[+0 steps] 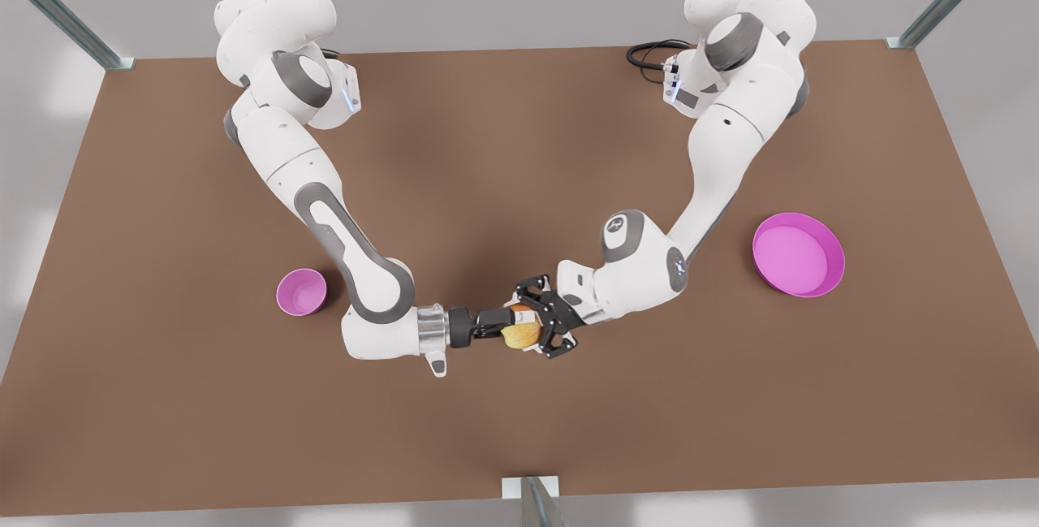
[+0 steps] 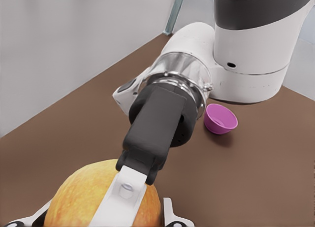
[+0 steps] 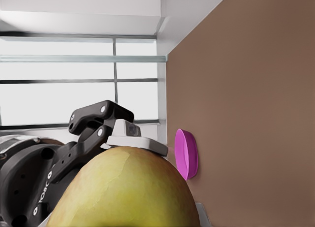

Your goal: Use the left arm to pick up the apple from the plate, transfer it to the gripper of the right arm, and then use the right arm to place it into the bowl

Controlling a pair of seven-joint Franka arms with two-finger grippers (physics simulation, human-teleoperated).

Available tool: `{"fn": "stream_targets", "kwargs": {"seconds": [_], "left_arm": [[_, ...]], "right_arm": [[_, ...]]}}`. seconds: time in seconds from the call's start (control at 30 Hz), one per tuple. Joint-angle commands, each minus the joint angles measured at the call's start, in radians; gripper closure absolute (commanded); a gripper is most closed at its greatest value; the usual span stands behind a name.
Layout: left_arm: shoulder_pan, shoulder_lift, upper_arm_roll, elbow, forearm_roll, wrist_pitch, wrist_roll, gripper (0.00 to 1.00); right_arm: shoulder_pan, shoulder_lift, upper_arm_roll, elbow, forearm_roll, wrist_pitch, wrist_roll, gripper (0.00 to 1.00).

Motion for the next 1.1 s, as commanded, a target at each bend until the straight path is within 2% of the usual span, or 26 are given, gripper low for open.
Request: {"fn": "stream_targets", "kwargs": {"seconds": [0.0, 0.47, 0.63, 0.77, 0.8, 0.83, 0.9, 0.93, 0.97, 1.0, 1.07], "left_arm": [[0.005, -0.002, -0.004, -0.003, 0.001, -0.004, 0.001, 0.00], [0.035, -0.003, -0.033, -0.017, 0.002, -0.004, -0.001, 0.00], [0.041, -0.020, -0.035, -0.034, 0.002, -0.004, -0.002, 0.00], [0.094, -0.051, -0.042, -0.046, 0.004, -0.068, -0.001, 0.00], [0.123, -0.083, -0.039, -0.046, 0.037, -0.145, 0.001, 0.00], [0.198, -0.117, -0.039, -0.042, 0.218, -0.439, -0.001, 0.00], [0.378, -0.140, -0.049, 0.041, 0.452, -1.068, -0.091, 0.00], [0.398, -0.140, -0.055, 0.087, 0.502, -1.209, -0.394, 0.00], [0.398, -0.203, -0.076, 0.112, 0.590, -1.315, -0.759, 0.00], [0.406, -0.241, -0.072, 0.116, 0.591, -1.355, -0.946, 0.00], [0.433, -0.314, -0.056, 0.094, 0.582, -1.320, -1.201, 0.00]], "right_arm": [[0.000, -0.002, 0.001, 0.000, -0.006, -0.001, 0.009, 0.18], [-0.034, -0.008, -0.002, -0.001, -0.020, -0.037, 0.009, 0.18], [-0.081, -0.011, -0.011, -0.004, -0.078, -0.127, 0.010, 0.18], [-0.178, -0.019, -0.011, -0.013, -0.254, -0.283, 0.010, 0.18], [-0.230, -0.019, -0.010, -0.015, -0.318, -0.360, 0.007, 0.18], [-0.267, -0.019, -0.010, -0.018, -0.348, -0.421, -0.010, 0.18], [-0.333, -0.023, -0.008, -0.019, -0.457, -0.527, -0.030, 0.18], [-0.351, -0.034, -0.008, -0.023, -0.500, -0.563, -0.046, 0.18], [-0.380, -0.065, -0.008, -0.052, -0.552, -0.599, -0.062, 0.18], [-0.400, -0.089, -0.008, -0.067, -0.609, -0.625, -0.063, 0.18], [-0.437, -0.138, -0.004, -0.099, -0.732, -0.655, -0.069, 0.18]]}}
